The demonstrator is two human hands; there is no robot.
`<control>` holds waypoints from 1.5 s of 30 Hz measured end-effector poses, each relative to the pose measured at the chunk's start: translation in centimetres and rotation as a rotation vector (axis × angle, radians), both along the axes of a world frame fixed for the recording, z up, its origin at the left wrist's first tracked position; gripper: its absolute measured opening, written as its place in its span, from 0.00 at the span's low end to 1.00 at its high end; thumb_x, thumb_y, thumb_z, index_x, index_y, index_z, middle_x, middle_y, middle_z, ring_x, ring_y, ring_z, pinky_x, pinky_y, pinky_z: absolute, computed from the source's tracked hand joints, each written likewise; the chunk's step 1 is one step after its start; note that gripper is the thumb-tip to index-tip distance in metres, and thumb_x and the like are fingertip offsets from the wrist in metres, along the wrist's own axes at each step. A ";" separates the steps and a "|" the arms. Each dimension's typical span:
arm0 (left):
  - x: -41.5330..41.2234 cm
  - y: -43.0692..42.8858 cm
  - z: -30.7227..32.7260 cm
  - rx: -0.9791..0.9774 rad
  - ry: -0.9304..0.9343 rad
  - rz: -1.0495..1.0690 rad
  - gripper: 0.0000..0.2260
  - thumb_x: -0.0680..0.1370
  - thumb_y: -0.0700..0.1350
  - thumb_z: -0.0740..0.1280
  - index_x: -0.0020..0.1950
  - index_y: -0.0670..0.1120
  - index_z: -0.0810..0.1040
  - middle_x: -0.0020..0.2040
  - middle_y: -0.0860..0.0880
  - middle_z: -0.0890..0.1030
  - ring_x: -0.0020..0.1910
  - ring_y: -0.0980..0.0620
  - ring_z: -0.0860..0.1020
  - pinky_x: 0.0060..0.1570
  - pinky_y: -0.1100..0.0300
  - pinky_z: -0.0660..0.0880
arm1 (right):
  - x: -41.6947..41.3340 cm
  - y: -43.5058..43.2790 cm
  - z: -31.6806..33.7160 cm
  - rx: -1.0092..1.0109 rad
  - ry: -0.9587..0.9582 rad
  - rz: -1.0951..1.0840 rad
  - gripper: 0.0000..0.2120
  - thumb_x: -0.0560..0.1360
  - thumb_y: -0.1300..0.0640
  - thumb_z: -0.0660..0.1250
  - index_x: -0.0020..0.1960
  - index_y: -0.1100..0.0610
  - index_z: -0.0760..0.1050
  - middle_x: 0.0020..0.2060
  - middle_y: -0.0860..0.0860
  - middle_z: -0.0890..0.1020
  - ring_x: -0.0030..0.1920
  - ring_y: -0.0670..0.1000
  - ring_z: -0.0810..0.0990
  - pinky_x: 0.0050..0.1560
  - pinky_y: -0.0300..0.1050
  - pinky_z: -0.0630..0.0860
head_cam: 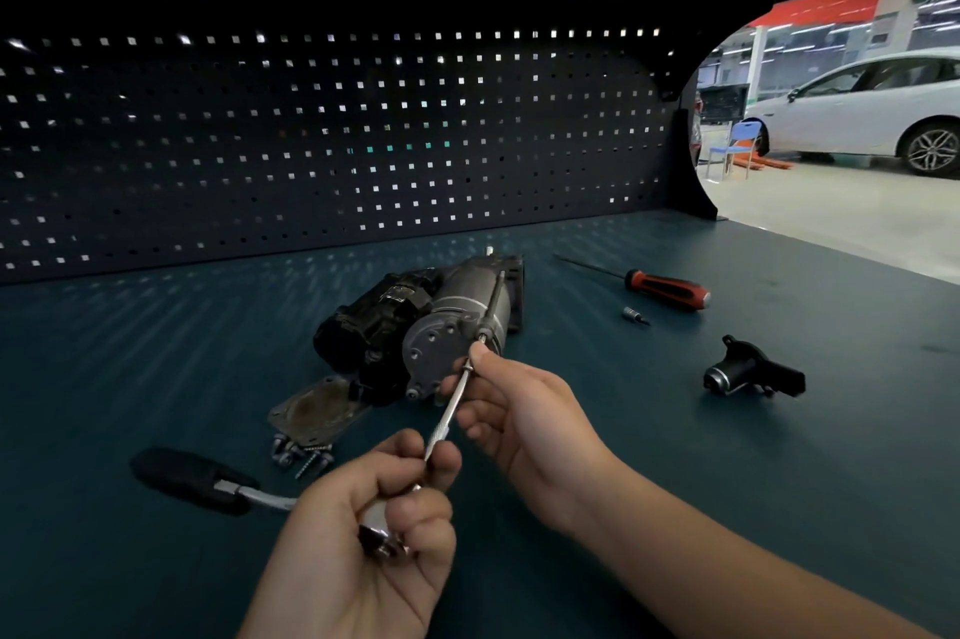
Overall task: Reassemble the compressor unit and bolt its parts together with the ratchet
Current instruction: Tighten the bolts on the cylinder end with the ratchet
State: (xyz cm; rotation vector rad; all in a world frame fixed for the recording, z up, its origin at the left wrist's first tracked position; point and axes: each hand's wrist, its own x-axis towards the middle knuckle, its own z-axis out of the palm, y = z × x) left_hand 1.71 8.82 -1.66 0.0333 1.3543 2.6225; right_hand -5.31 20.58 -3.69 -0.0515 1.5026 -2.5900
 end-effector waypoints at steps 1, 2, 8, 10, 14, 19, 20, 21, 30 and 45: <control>0.2 0.0 0.2 0.005 0.013 -0.015 0.06 0.63 0.32 0.56 0.31 0.41 0.70 0.25 0.43 0.73 0.11 0.57 0.59 0.14 0.75 0.59 | 0.0 0.0 0.0 0.001 0.000 0.002 0.10 0.78 0.55 0.62 0.42 0.60 0.75 0.30 0.50 0.82 0.24 0.43 0.75 0.26 0.32 0.71; 0.3 0.1 0.2 -0.054 0.036 -0.029 0.09 0.64 0.31 0.56 0.29 0.40 0.72 0.25 0.42 0.74 0.11 0.57 0.59 0.14 0.74 0.59 | 0.1 0.0 0.0 0.000 0.001 0.005 0.10 0.78 0.55 0.62 0.42 0.60 0.75 0.29 0.50 0.82 0.24 0.43 0.75 0.25 0.32 0.71; -1.3 -1.5 0.7 -1.680 0.727 0.211 0.13 0.75 0.42 0.59 0.51 0.61 0.65 0.45 0.56 0.72 0.41 0.60 0.75 0.37 0.64 0.71 | -0.1 -0.3 0.2 0.051 -0.002 0.012 0.14 0.80 0.54 0.59 0.41 0.61 0.75 0.26 0.51 0.81 0.22 0.45 0.75 0.25 0.34 0.70; -0.9 -0.6 0.6 -2.018 0.906 0.148 0.09 0.77 0.46 0.56 0.53 0.56 0.59 0.47 0.53 0.60 0.50 0.53 0.75 0.38 0.59 0.67 | -0.2 -0.4 0.3 0.098 0.020 -0.006 0.14 0.79 0.52 0.61 0.42 0.62 0.76 0.29 0.52 0.82 0.22 0.45 0.74 0.24 0.33 0.68; -1.6 0.1 -0.8 -2.015 0.820 0.100 0.11 0.79 0.46 0.55 0.57 0.57 0.56 0.47 0.49 0.55 0.46 0.49 0.73 0.38 0.57 0.67 | -0.4 -0.2 0.2 0.168 0.039 -0.024 0.13 0.77 0.53 0.63 0.40 0.60 0.77 0.30 0.51 0.82 0.22 0.43 0.71 0.23 0.32 0.66; -1.0 -0.1 -1.2 -0.643 0.198 0.091 0.27 0.71 0.29 0.66 0.53 0.63 0.73 0.35 0.48 0.80 0.22 0.53 0.72 0.24 0.62 0.72 | -0.7 0.0 0.3 0.145 -0.017 0.018 0.11 0.77 0.53 0.63 0.41 0.59 0.77 0.28 0.49 0.81 0.20 0.42 0.67 0.21 0.32 0.62; -0.6 -0.5 -1.3 -0.236 0.060 0.024 0.25 0.65 0.28 0.70 0.52 0.55 0.77 0.34 0.44 0.81 0.17 0.53 0.68 0.18 0.64 0.68 | -0.6 0.1 0.3 0.126 -0.027 0.036 0.11 0.77 0.53 0.63 0.41 0.59 0.76 0.30 0.49 0.82 0.20 0.42 0.67 0.22 0.32 0.61; -0.4 -1.1 -1.2 0.126 -0.055 -0.044 0.25 0.57 0.29 0.76 0.50 0.46 0.79 0.33 0.40 0.80 0.14 0.55 0.65 0.13 0.66 0.64 | -0.6 0.1 0.3 0.107 -0.032 0.055 0.11 0.77 0.52 0.63 0.42 0.59 0.76 0.31 0.49 0.83 0.20 0.41 0.67 0.22 0.32 0.61; -1.3 -1.7 0.1 -1.355 0.600 0.248 0.24 0.77 0.39 0.60 0.64 0.66 0.62 0.43 0.58 0.78 0.27 0.57 0.73 0.27 0.67 0.66 | -0.2 -0.2 -0.2 0.402 0.141 -0.193 0.19 0.75 0.47 0.66 0.28 0.56 0.76 0.22 0.48 0.77 0.21 0.44 0.70 0.24 0.33 0.66; -0.6 -0.8 -1.1 -0.058 -0.222 -0.049 0.15 0.61 0.33 0.76 0.46 0.37 0.83 0.21 0.49 0.65 0.14 0.56 0.60 0.13 0.71 0.57 | -0.4 0.3 0.1 0.362 0.098 -0.038 0.17 0.78 0.50 0.61 0.41 0.62 0.78 0.33 0.49 0.83 0.19 0.43 0.67 0.21 0.32 0.62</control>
